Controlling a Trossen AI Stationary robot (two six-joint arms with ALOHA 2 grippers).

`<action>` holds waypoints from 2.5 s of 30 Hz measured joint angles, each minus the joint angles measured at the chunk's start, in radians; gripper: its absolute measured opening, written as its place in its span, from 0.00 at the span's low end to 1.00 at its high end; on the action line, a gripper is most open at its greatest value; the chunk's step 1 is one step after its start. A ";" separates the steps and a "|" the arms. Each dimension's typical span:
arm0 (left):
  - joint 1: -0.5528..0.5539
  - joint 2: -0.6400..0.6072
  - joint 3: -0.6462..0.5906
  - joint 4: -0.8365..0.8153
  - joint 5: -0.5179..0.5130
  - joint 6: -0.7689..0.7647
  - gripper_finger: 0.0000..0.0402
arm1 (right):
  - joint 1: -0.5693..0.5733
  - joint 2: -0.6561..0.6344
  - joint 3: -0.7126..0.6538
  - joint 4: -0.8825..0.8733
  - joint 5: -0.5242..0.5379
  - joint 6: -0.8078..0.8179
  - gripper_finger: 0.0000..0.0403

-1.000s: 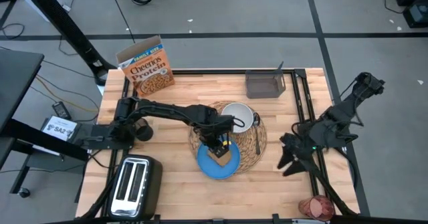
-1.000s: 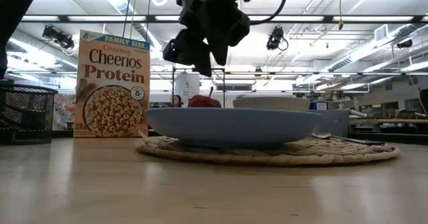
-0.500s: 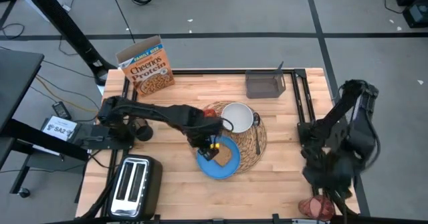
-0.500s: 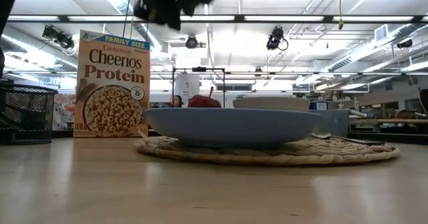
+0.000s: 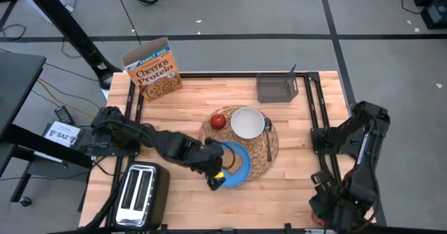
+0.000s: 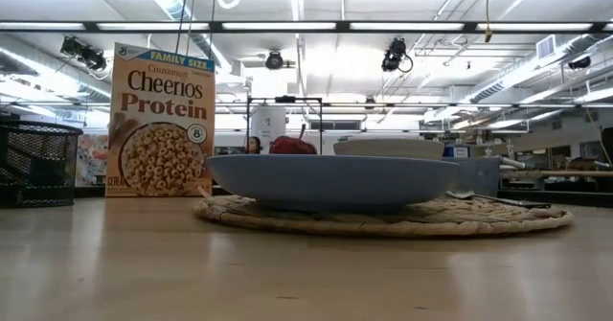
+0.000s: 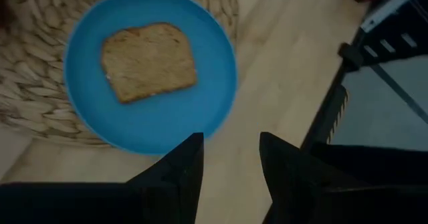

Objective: Arrange a breakfast setting
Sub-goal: Move the pink cup with milk to the top right of the table above the brown placemat

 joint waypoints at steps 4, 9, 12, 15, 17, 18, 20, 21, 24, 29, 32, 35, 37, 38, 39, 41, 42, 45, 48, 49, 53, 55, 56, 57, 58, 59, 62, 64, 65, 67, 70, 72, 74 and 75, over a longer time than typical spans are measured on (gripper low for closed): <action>-0.040 0.000 0.000 0.011 -0.016 -0.003 0.38 | 0.025 0.036 0.000 0.002 -0.002 -0.058 0.50; -0.072 0.000 0.000 0.010 -0.017 -0.029 0.38 | 0.031 0.058 -0.010 0.014 0.005 -0.118 0.50; -0.086 0.000 0.000 0.010 -0.017 -0.038 0.38 | 0.038 0.060 -0.056 0.069 0.006 -0.133 0.48; -0.098 0.000 0.000 0.010 -0.018 -0.050 0.38 | 0.043 0.059 -0.098 0.112 -0.010 -0.134 0.45; -0.107 0.000 0.000 0.010 -0.018 -0.050 0.38 | 0.045 0.059 -0.117 0.121 -0.016 -0.135 0.42; -0.110 0.000 0.000 0.010 -0.017 -0.051 0.38 | 0.045 0.059 -0.122 0.125 -0.017 -0.140 0.39; -0.112 0.000 0.000 0.010 -0.017 -0.056 0.38 | 0.046 0.059 -0.130 0.138 -0.017 -0.165 0.33; -0.112 0.000 0.000 0.010 -0.017 -0.060 0.38 | 0.046 0.059 -0.132 0.144 -0.019 -0.180 0.30; -0.111 -0.001 0.000 0.010 -0.017 -0.076 0.38 | 0.046 0.058 -0.131 0.154 -0.018 -0.204 0.17; -0.101 -0.019 -0.001 -0.002 -0.015 -0.073 0.38 | 0.046 0.058 -0.131 0.152 -0.016 -0.209 0.04; -0.089 -0.042 -0.001 -0.012 -0.012 -0.053 0.38 | 0.042 0.055 -0.131 0.149 -0.019 -0.208 0.04; -0.071 -0.076 0.000 -0.013 -0.012 -0.048 0.38 | 0.018 0.036 -0.107 0.114 -0.035 -0.200 0.03; -0.061 -0.101 -0.001 -0.017 -0.012 -0.034 0.38 | -0.015 0.008 -0.061 0.069 -0.040 -0.190 0.03; -0.056 -0.111 0.000 -0.016 -0.014 -0.022 0.38 | -0.035 -0.007 -0.038 0.045 -0.039 -0.189 0.03; -0.049 -0.122 0.000 -0.015 -0.016 -0.007 0.38 | -0.060 -0.022 -0.016 0.017 -0.039 -0.189 0.03; -0.037 -0.142 0.000 -0.016 -0.021 0.022 0.38 | -0.117 -0.055 0.025 -0.026 -0.034 -0.189 0.03; -0.029 -0.149 0.000 -0.012 -0.023 0.034 0.38 | -0.151 -0.076 0.044 -0.038 -0.026 -0.183 0.03; -0.002 -0.157 0.000 -0.012 -0.028 0.079 0.38 | -0.273 -0.136 0.078 -0.084 0.018 -0.165 0.03; 0.031 -0.157 0.000 -0.013 -0.029 0.121 0.38 | -0.417 -0.190 0.085 -0.140 0.077 -0.168 0.03; 0.045 -0.157 0.000 -0.013 -0.029 0.137 0.38 | -0.472 -0.208 0.090 -0.147 0.093 -0.179 0.03; 0.114 -0.157 0.000 -0.012 -0.032 0.187 0.38 | -0.702 -0.250 0.107 -0.199 0.142 -0.269 0.03; 0.154 -0.157 0.000 -0.012 -0.033 0.217 0.38 | -0.826 -0.256 0.118 -0.195 0.156 -0.342 0.03; 0.174 -0.160 0.000 -0.012 -0.033 0.236 0.38 | -0.889 -0.256 0.126 -0.184 0.165 -0.385 0.03; 0.195 -0.162 0.000 -0.013 -0.033 0.251 0.38 | -0.953 -0.252 0.131 -0.177 0.179 -0.432 0.03; 0.218 -0.164 0.000 -0.010 -0.033 0.269 0.38 | -1.013 -0.242 0.136 -0.170 0.195 -0.479 0.03; 0.240 -0.166 0.000 -0.008 -0.032 0.285 0.38 | -1.077 -0.231 0.138 -0.161 0.208 -0.531 0.03; 0.312 -0.166 0.000 -0.015 -0.028 0.299 0.38 | -1.247 -0.181 0.156 -0.076 0.226 -0.687 0.03; 0.359 -0.175 0.000 -0.023 -0.011 0.305 0.38 | -1.349 -0.142 0.175 -0.014 0.228 -0.788 0.03; 0.380 -0.181 0.000 -0.032 -0.004 0.313 0.38 | -1.398 -0.120 0.184 0.012 0.228 -0.834 0.03; 0.417 -0.198 0.000 -0.077 0.008 0.319 0.38 | -1.479 -0.068 0.202 0.074 0.227 -0.922 0.03; 0.468 -0.220 0.000 -0.116 0.027 0.314 0.38 | -1.579 0.020 0.238 0.158 0.228 -0.994 0.03; 0.493 -0.234 0.000 -0.125 0.034 0.314 0.38 | -1.627 0.078 0.252 0.172 0.228 -1.023 0.03; 0.514 -0.244 0.000 -0.126 0.035 0.313 0.38 | -1.662 0.137 0.266 0.172 0.226 -1.051 0.03; 0.522 -0.250 0.000 -0.127 0.036 0.312 0.38 | -1.676 0.160 0.272 0.168 0.225 -1.063 0.03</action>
